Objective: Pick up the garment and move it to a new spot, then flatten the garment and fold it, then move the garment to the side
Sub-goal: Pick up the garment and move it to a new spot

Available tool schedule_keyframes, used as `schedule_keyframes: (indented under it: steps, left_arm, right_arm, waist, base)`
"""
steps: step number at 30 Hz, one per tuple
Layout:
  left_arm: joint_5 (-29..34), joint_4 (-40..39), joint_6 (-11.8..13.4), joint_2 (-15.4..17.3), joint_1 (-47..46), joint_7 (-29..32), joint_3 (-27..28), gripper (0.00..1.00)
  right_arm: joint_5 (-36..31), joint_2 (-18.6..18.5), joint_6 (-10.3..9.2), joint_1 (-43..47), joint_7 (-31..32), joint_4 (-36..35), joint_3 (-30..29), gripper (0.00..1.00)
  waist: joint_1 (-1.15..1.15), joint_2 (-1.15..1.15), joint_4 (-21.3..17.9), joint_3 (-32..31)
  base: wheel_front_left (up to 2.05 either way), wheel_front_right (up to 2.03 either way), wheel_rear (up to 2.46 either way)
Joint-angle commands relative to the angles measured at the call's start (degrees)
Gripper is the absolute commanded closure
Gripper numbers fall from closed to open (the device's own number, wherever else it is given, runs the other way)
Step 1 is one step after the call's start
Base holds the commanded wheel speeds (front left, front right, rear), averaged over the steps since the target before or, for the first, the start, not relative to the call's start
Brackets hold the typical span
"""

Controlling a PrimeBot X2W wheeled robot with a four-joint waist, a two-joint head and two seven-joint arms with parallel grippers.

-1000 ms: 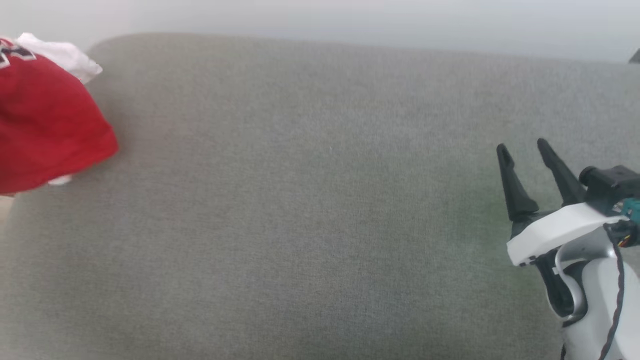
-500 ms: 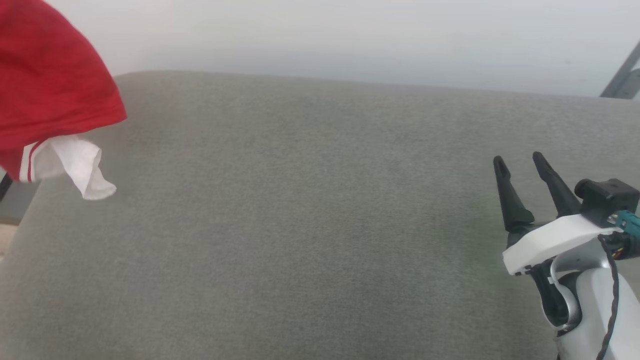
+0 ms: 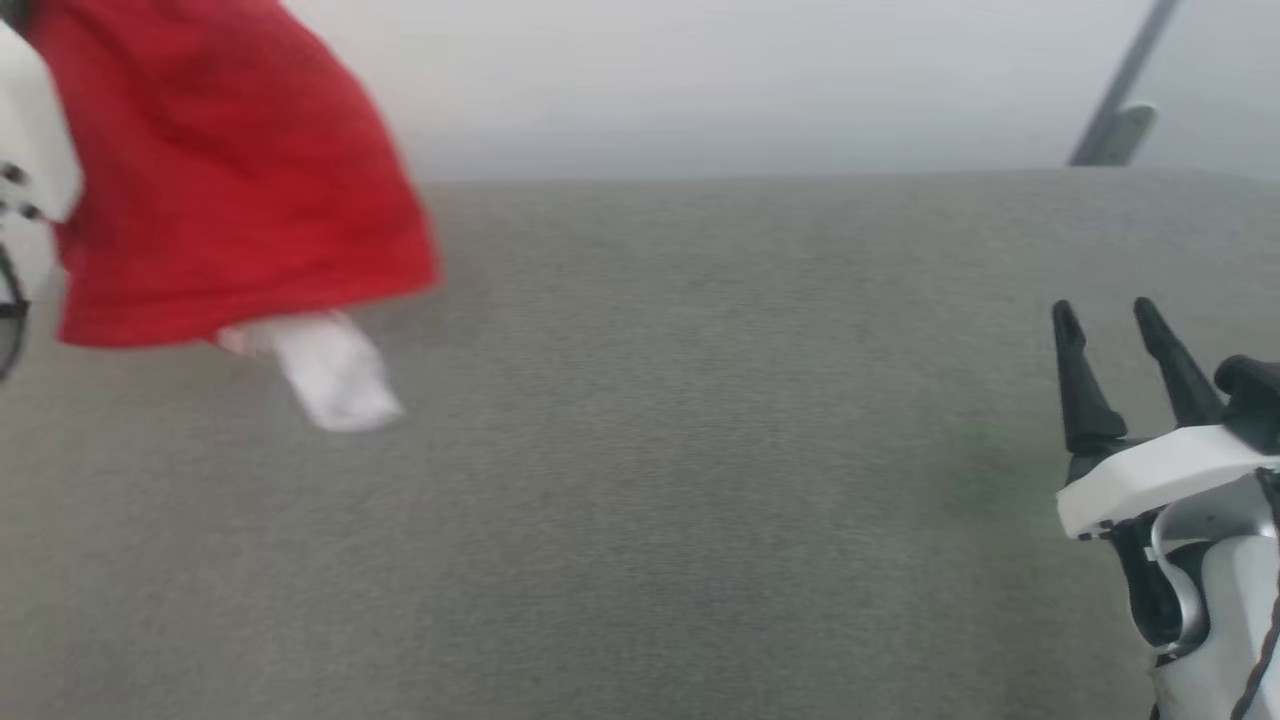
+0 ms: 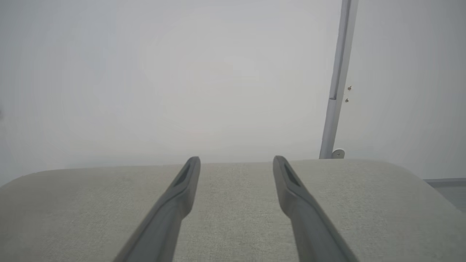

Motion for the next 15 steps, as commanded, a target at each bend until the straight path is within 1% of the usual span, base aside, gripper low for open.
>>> schedule_keyframes:
  steps: [1,6,9,15]
  left_arm:
    - [-0.2,-0.9,0.4,-0.3,0.7,0.4,-0.1,1.0]
    - [-0.2,-7.6,2.2,-1.3,2.6,3.7,-2.0,1.0]
    - [-0.3,-10.1,2.9,-2.6,3.5,5.1,-3.7,1.0]
    - [-0.9,-11.0,3.4,-5.8,6.2,7.4,-8.2,1.0]
  right_arm:
    - [-0.3,0.2,0.02,-0.1,-0.1,0.0,-0.1,0.0]
    - [-0.9,0.9,0.02,-0.5,-0.4,0.2,-1.9,0.0]
    - [-1.1,1.2,0.02,-0.5,-0.6,0.4,-2.5,0.0]
    - [-0.7,2.0,0.02,-0.5,-1.5,1.2,-3.3,0.0]
  waist:
    - [0.0,0.0,-1.7,0.3]
    - [0.0,0.0,-5.6,1.1]
    - [0.0,0.0,-7.6,1.7]
    - [0.0,0.0,-10.3,3.4]
  base:
    - [0.0,0.0,0.0]
    - [0.0,0.0,0.0]
    - [0.0,0.0,0.0]
    - [0.0,0.0,0.0]
